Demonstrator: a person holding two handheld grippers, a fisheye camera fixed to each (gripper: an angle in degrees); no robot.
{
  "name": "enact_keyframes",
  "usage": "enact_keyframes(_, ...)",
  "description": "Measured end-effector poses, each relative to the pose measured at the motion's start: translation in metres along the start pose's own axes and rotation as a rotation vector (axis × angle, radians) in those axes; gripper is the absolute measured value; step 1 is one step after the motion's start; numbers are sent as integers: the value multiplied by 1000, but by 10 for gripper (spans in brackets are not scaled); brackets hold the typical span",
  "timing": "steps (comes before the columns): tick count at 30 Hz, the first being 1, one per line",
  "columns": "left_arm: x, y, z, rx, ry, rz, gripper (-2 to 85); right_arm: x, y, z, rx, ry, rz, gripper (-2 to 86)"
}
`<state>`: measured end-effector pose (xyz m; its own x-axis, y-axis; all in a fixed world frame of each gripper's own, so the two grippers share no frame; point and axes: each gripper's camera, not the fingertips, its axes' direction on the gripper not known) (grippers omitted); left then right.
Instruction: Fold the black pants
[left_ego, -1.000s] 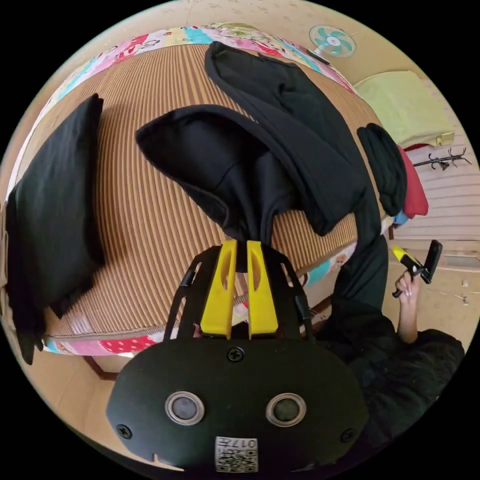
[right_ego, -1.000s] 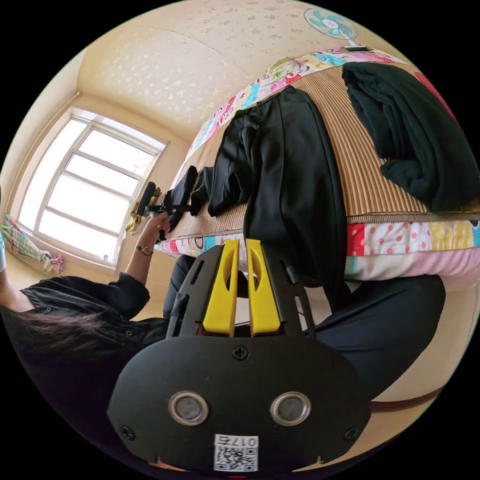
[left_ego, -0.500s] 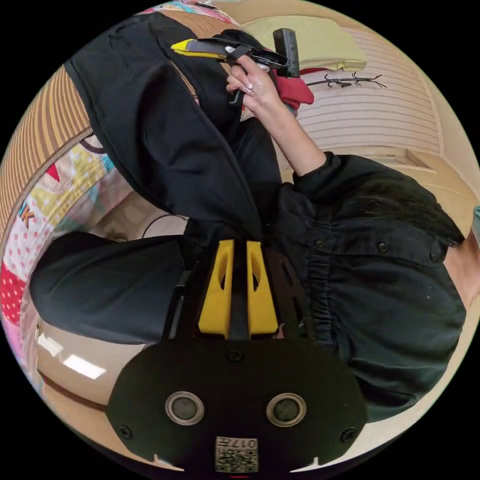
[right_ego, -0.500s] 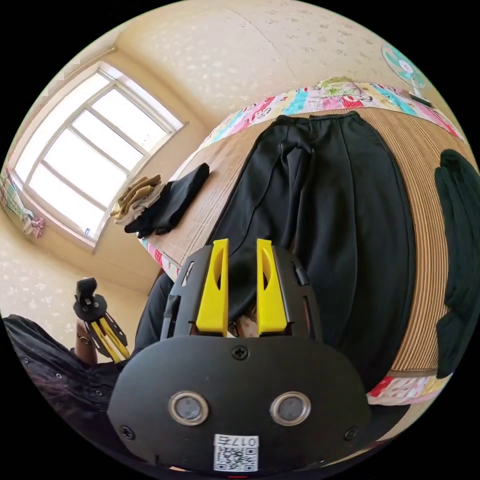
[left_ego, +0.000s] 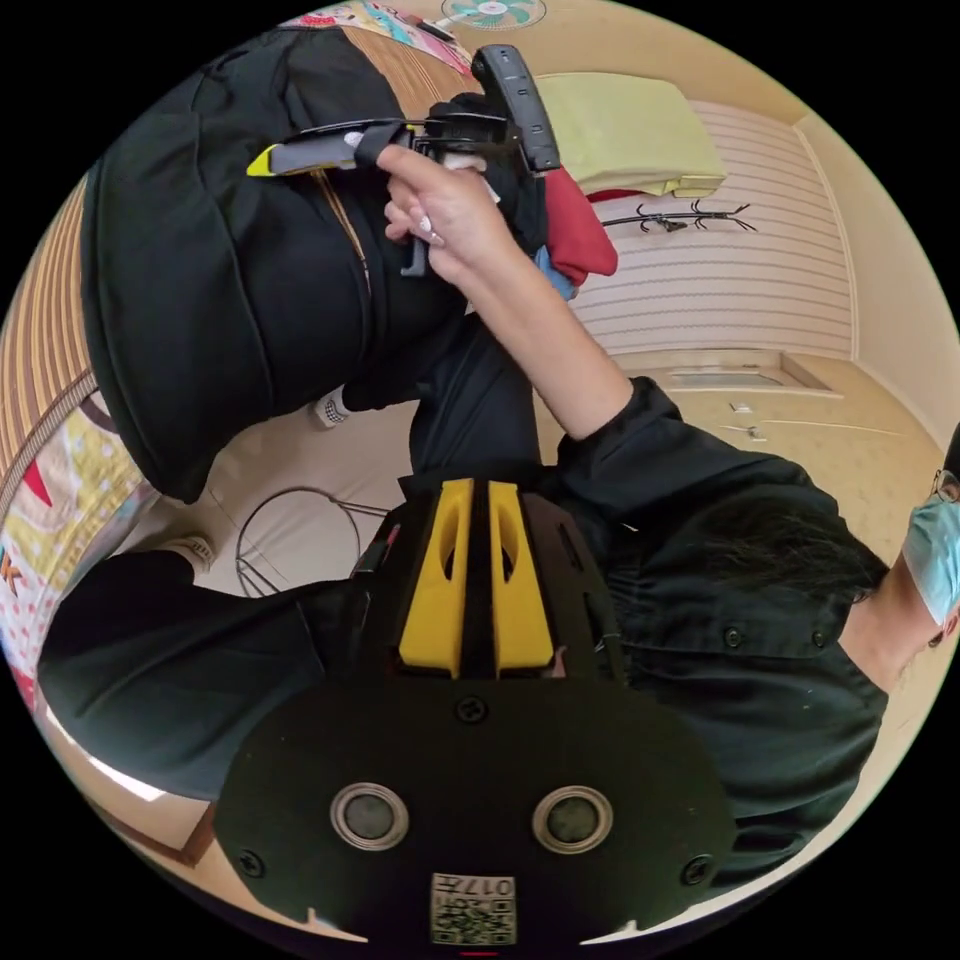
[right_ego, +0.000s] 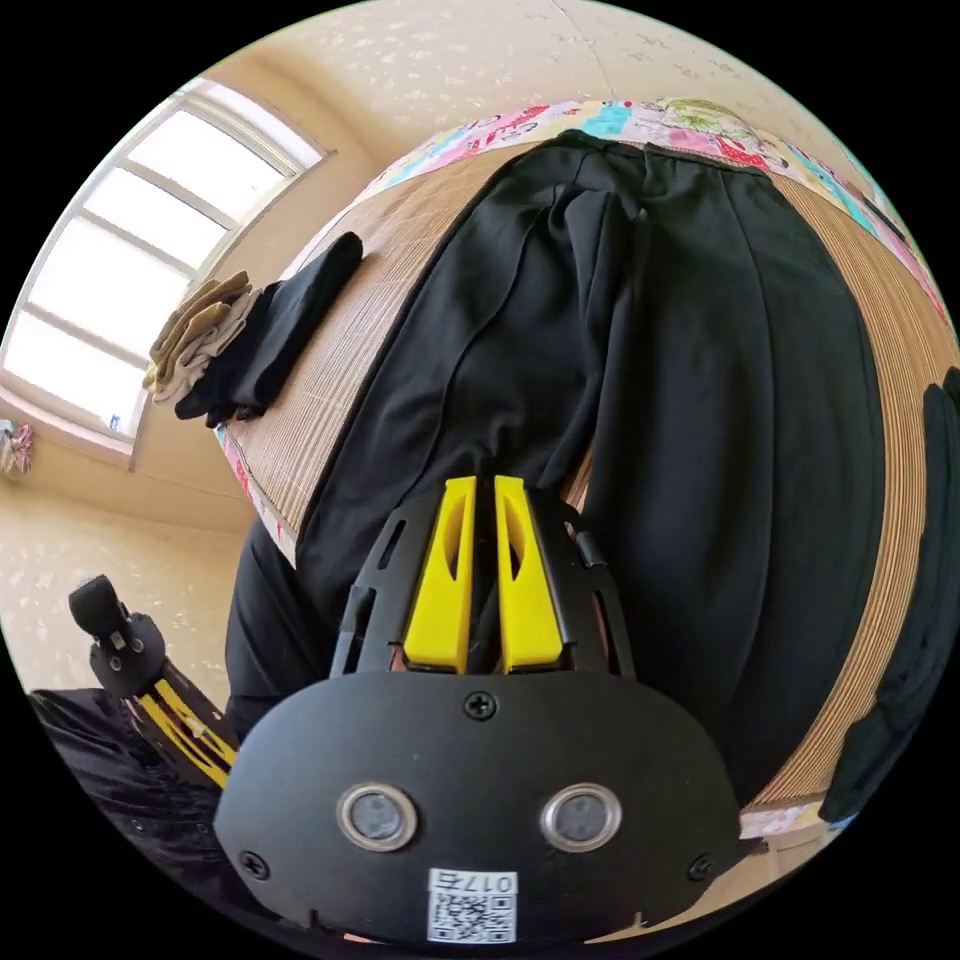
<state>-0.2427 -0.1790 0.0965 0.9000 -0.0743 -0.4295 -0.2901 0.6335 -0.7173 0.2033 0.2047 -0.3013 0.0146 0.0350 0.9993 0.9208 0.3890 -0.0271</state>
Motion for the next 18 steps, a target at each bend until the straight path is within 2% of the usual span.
enact_keyframes(1,-1,-2,4,14,-2,-22,37,0,2,-9,-24,-6,27,77)
enact_keyframes(4,4,1,3,75,-9,-44,33,5,50,-61,131,-14,2,99)
enact_keyframes(7,10,19,-3,179,-79,-50,6,49,132,-107,274,149,163,100)
enact_keyframes(10,12,35,-5,279,-189,-68,-6,109,212,-124,265,255,360,110)
enact_keyframes(14,19,34,4,360,-204,-16,-7,160,270,-106,189,68,375,108)
enact_keyframes(18,47,11,19,436,-242,49,7,174,270,-100,153,-16,364,85)
